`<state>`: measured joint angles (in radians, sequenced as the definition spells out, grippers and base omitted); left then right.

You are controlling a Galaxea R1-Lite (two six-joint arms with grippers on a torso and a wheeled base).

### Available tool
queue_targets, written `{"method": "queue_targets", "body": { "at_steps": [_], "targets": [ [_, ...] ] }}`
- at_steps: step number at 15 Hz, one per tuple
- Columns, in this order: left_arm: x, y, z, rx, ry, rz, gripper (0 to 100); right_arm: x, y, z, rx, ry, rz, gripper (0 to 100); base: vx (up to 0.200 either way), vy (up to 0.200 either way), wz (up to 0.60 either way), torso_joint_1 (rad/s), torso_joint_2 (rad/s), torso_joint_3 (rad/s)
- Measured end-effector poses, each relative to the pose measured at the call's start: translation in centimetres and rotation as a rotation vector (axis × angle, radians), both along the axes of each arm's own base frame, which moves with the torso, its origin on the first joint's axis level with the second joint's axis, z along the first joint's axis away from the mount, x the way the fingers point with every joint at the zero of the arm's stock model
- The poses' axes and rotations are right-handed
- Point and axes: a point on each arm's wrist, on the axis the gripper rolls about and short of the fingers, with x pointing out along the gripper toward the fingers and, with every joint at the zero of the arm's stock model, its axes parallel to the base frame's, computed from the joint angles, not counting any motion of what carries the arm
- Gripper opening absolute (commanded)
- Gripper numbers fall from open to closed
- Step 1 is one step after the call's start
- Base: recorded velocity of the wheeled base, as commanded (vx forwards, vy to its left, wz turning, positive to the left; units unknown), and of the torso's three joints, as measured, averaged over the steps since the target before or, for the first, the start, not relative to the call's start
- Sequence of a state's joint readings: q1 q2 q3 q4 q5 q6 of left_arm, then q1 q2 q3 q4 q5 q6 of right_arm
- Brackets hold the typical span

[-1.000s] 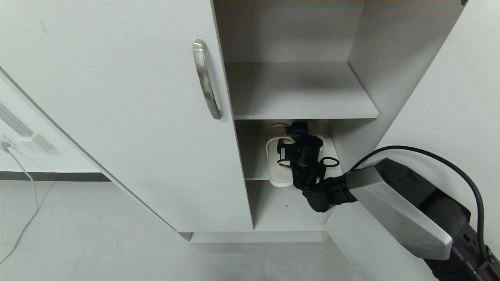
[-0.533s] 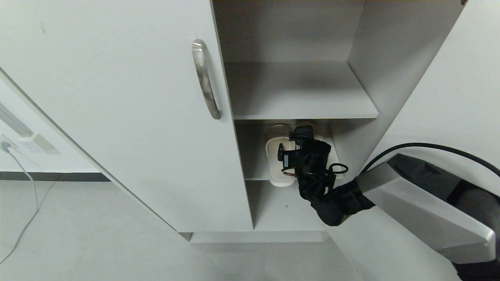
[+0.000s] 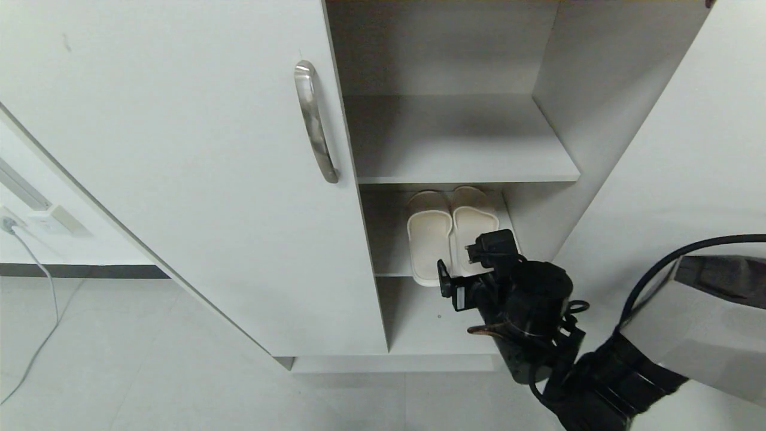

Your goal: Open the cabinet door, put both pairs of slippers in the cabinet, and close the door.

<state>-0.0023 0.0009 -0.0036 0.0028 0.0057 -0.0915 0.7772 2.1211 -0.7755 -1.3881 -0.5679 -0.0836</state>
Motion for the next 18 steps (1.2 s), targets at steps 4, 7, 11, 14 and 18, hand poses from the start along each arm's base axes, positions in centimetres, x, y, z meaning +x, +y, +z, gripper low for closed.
{"method": "queue_targets", "body": {
  "at_steps": [4,7,11,14,18],
  "targets": [
    [0.0,0.0,0.0,0.0,0.001,0.0,0,-3.2,-1.0,0.1,-0.003,0.013,0.077,100,-0.05,0.0,0.0,-0.001,0.0,0.001],
    [0.0,0.0,0.0,0.0,0.0,0.001,0,-3.4,-1.1,0.5,0.003,0.007,0.081,100,-0.2,0.0,0.0,0.005,0.0,0.006],
    [0.0,0.0,0.0,-0.003,0.001,0.003,0,-3.5,-1.1,0.7,0.002,0.0,0.086,100,0.0,0.0,0.0,0.0,0.0,0.0],
    [0.0,0.0,0.0,0.0,0.001,0.002,0,-3.5,-1.1,0.8,0.003,-0.001,0.087,100,0.0,0.0,0.0,0.0,0.0,0.0],
    [0.0,0.0,0.0,0.001,0.0,0.002,0,-3.5,-1.1,0.7,-0.001,0.002,0.086,100,0.0,0.0,0.0,0.0,0.0,0.0]
  ]
}}
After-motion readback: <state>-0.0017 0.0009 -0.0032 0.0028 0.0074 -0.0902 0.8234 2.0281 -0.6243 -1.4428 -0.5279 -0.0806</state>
